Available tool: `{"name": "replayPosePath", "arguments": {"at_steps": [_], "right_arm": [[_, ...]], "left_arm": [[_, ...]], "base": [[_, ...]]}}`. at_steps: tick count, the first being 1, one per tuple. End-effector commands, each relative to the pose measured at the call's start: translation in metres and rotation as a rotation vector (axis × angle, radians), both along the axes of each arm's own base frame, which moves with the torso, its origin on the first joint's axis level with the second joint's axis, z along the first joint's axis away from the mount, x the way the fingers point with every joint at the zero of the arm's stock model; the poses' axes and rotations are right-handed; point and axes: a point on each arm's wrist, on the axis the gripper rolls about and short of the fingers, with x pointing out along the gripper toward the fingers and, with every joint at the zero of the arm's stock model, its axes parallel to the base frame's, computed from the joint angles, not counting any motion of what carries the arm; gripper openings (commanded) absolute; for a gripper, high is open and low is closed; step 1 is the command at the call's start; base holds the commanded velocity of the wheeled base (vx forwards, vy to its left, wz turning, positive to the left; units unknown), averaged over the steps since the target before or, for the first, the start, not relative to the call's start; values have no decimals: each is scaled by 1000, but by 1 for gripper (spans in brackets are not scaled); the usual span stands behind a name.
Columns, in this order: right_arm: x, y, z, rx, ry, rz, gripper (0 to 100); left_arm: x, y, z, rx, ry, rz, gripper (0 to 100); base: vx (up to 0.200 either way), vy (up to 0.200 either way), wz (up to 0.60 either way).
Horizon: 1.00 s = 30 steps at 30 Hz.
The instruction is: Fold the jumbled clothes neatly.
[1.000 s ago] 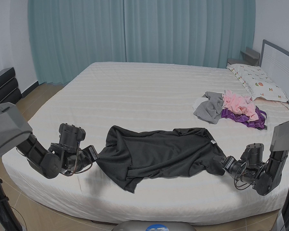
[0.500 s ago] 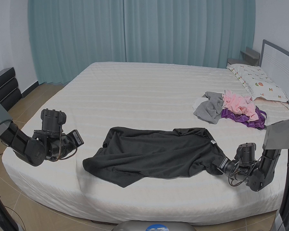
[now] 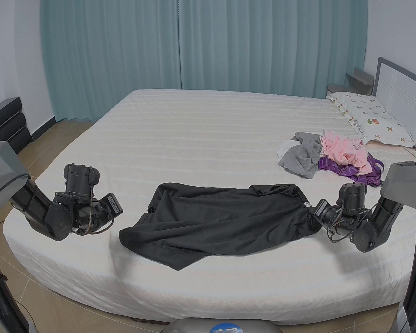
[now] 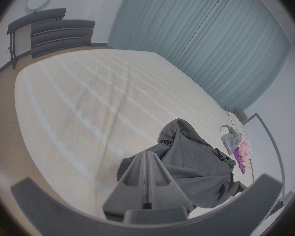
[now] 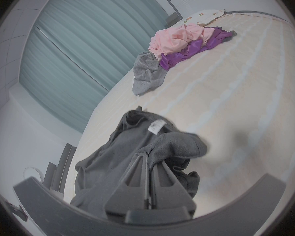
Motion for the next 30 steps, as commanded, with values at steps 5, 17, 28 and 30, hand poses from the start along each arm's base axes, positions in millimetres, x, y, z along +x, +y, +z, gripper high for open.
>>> {"name": "replayPosePath", "arguments": {"at_steps": [5, 17, 28, 30], "right_arm": [[52, 2, 19, 34, -49, -26, 0], [74, 5, -3, 83, -5, -60, 100], [46, -19, 27, 115, -15, -114, 100], [40, -20, 29, 116, -18, -115, 100]], "left_arm": [[-16, -13, -19, -104, 104, -85, 0], [-36, -30, -35, -136, 176, -191, 0], [-60, -61, -60, -85, 257, -296, 100], [-57, -63, -66, -72, 268, -289, 100]], "base": [[0, 0, 0], [0, 0, 0], [0, 0, 0], [0, 0, 0]]}}
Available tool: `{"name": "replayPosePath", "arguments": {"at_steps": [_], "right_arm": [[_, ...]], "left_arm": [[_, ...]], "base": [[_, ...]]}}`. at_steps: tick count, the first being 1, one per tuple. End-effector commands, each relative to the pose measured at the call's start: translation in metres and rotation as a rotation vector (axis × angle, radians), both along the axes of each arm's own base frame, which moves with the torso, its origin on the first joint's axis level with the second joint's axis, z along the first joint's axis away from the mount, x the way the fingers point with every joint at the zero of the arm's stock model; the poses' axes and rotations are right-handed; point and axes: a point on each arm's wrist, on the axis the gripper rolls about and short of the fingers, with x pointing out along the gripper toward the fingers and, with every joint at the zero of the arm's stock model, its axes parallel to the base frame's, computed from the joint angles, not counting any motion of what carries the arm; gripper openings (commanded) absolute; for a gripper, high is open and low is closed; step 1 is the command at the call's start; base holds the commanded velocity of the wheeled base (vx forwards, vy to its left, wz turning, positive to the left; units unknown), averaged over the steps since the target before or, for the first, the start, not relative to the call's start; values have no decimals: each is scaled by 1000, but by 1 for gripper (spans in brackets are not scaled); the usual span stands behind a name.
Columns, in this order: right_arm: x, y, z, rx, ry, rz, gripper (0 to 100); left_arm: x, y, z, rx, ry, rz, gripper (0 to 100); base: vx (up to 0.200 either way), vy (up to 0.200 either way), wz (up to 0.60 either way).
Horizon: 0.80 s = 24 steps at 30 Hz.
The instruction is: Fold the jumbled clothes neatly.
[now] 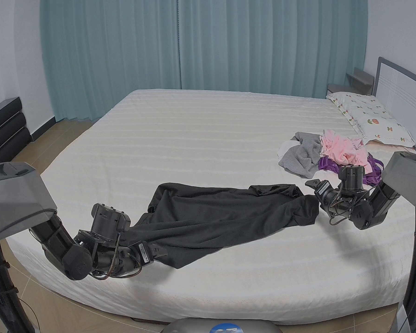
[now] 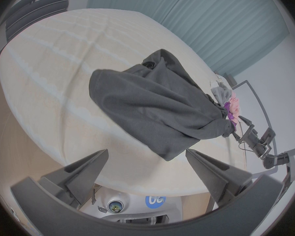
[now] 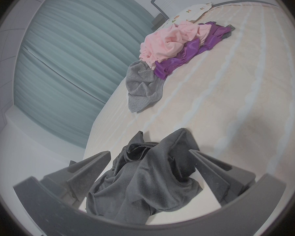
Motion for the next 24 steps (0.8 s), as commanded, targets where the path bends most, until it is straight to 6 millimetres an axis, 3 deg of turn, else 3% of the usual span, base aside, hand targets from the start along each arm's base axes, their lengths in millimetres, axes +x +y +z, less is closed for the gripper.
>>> {"name": "replayPosePath", "arguments": {"at_steps": [1, 9, 10, 14, 16, 20, 24], "right_arm": [[-18, -7, 16, 2, -23, -11, 100], [-43, -8, 16, -4, 16, -1, 100], [-46, -9, 15, -10, 23, 1, 100], [-63, -9, 12, -32, 48, 61, 100], [-70, -7, 9, -39, 48, 103, 100], [-72, 2, 3, -39, 58, 136, 100], [-67, 23, -15, -46, 95, 186, 100]], "left_arm": [[6, -11, -23, 44, 43, -11, 100], [34, -22, -38, 114, -5, 55, 100], [36, -23, -37, 115, -10, 56, 0], [33, -22, -32, 112, -17, 58, 0], [31, -19, -20, 101, -44, 65, 0], [30, -13, -2, 85, -90, 88, 0], [25, -2, 25, 57, -156, 118, 0]], "base": [[0, 0, 0], [0, 0, 0], [0, 0, 0], [0, 0, 0], [0, 0, 0], [0, 0, 0], [0, 0, 0]]}}
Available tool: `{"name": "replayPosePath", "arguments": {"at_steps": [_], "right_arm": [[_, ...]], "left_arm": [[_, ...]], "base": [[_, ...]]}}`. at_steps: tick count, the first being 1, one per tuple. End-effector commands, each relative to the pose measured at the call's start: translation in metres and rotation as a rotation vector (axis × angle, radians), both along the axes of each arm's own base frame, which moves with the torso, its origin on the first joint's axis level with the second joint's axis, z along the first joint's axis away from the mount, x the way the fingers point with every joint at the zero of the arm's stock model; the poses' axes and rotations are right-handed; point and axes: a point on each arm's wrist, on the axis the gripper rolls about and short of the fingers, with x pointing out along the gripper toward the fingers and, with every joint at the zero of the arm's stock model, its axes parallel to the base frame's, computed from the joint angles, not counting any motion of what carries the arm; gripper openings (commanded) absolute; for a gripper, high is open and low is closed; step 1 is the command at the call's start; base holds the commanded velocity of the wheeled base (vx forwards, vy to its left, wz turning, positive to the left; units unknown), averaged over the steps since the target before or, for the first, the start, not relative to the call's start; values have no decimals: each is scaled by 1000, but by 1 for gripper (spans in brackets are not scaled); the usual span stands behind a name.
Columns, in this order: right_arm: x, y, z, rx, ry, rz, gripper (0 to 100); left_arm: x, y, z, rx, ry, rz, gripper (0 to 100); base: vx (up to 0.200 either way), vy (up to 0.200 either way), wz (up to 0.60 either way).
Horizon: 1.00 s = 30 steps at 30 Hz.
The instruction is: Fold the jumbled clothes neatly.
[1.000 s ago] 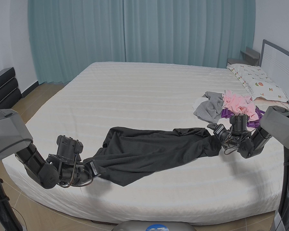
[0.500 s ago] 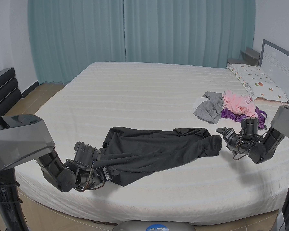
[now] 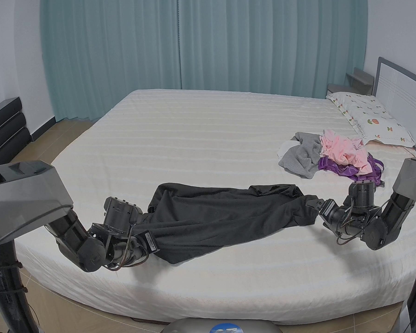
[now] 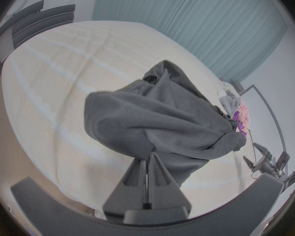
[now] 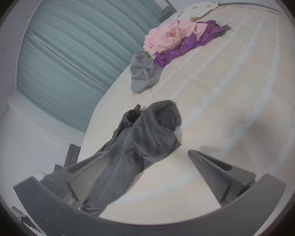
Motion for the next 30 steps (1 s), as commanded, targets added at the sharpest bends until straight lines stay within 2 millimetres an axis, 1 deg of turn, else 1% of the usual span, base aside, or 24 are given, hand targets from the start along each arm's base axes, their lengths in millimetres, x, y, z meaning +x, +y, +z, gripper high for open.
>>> {"name": "replayPosePath", "arguments": {"at_steps": [1, 2, 3, 6, 7, 9, 13, 16, 18, 20, 21, 22, 26, 29, 30], "right_arm": [[2, 20, -18, -9, 39, 53, 100], [8, 29, -24, -14, 43, 70, 100], [10, 31, -27, -22, 48, 69, 100], [21, 38, -35, -56, 56, 51, 100], [24, 38, -37, -64, 59, 43, 0], [31, 39, -38, -96, 70, 32, 0], [35, 39, -36, -147, 68, 35, 0], [33, 38, -34, -176, 65, 24, 0], [29, 38, -27, -174, 56, 28, 0], [29, 38, -27, -174, 56, 28, 0], [21, 36, -15, -165, 48, 36, 0], [16, 35, -9, -163, 42, 37, 0], [1, 30, 10, -154, 20, 38, 0], [-15, 26, 28, -133, 0, 57, 0], [-16, 25, 30, -131, -2, 58, 0]], "left_arm": [[-5, 11, 32, -32, -86, 29, 0], [-4, 16, 41, -40, -112, 43, 0], [-4, 18, 44, -44, -122, 48, 0], [-2, 22, 48, -48, -135, 62, 0], [-2, 23, 48, -48, -134, 65, 0], [-2, 26, 48, -47, -132, 73, 0], [-1, 27, 45, -45, -125, 76, 0], [-1, 27, 45, -45, -125, 75, 0], [-1, 26, 46, -45, -129, 74, 0], [-1, 26, 46, -45, -129, 74, 0], [-1, 26, 46, -43, -129, 72, 0], [-1, 26, 46, -43, -130, 72, 0], [-1, 26, 48, -44, -138, 72, 0], [0, 27, 50, -40, -144, 72, 0], [0, 27, 50, -39, -146, 73, 0]], "base": [[0, 0, 0], [0, 0, 0], [0, 0, 0], [0, 0, 0], [0, 0, 0], [0, 0, 0], [0, 0, 0], [0, 0, 0], [0, 0, 0], [0, 0, 0], [0, 0, 0], [0, 0, 0], [0, 0, 0], [0, 0, 0], [0, 0, 0]]}}
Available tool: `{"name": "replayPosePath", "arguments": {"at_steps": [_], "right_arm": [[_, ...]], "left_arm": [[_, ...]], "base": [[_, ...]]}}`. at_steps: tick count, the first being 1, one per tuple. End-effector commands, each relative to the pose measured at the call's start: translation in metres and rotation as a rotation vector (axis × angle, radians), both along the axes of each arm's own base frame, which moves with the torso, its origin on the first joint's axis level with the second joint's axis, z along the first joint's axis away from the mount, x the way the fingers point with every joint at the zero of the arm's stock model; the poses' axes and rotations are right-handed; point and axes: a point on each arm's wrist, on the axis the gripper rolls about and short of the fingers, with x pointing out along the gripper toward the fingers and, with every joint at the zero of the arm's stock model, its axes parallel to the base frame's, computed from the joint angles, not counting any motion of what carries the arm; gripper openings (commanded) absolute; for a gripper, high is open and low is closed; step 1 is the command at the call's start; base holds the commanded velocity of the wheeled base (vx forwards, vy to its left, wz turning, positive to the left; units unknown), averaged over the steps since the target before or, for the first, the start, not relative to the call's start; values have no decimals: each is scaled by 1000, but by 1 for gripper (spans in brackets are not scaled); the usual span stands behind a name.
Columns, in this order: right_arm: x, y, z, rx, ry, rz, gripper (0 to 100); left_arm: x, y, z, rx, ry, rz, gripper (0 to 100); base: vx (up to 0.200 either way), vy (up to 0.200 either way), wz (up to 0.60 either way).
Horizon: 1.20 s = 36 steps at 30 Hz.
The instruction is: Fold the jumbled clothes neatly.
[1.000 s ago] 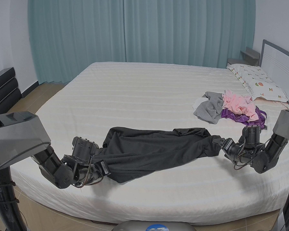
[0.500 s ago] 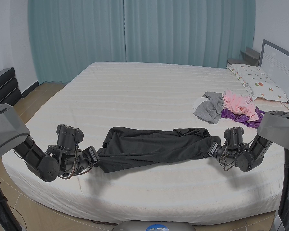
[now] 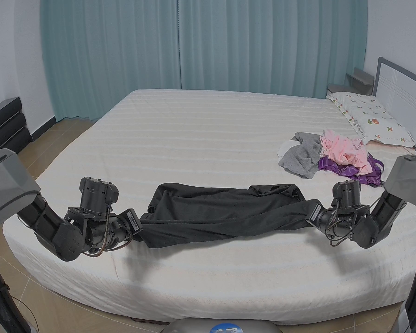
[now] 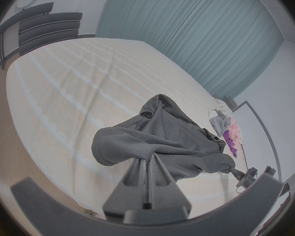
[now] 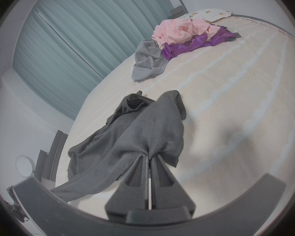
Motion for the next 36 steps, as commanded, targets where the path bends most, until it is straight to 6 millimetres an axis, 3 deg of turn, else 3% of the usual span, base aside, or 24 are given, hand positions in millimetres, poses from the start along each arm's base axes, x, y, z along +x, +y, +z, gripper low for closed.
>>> {"name": "replayPosePath", "arguments": {"at_steps": [1, 3, 10, 13, 28, 33, 36], "right_arm": [[-22, -6, 34, 26, -53, 14, 0], [-41, -15, 57, 47, -44, 29, 0], [-77, -23, 78, 54, 12, 68, 0], [-95, -27, 78, 5, 51, 101, 0], [-145, -44, 77, -50, 187, 206, 0], [-146, -44, 69, -82, 229, 242, 0], [-137, -39, 54, -86, 293, 265, 0]], "left_arm": [[0, 1, 3, 2, -12, 3, 0], [0, 2, 5, 15, -19, 17, 0], [-7, 5, 7, 53, -24, 13, 0], [-16, 6, 10, 69, -22, -4, 0], [-52, 14, 8, 143, 15, -72, 0], [-56, 16, 1, 156, 44, -83, 0], [-57, 15, -4, 154, 66, -92, 0]], "base": [[0, 0, 0], [0, 0, 0], [0, 0, 0], [0, 0, 0], [0, 0, 0], [0, 0, 0], [0, 0, 0]]}}
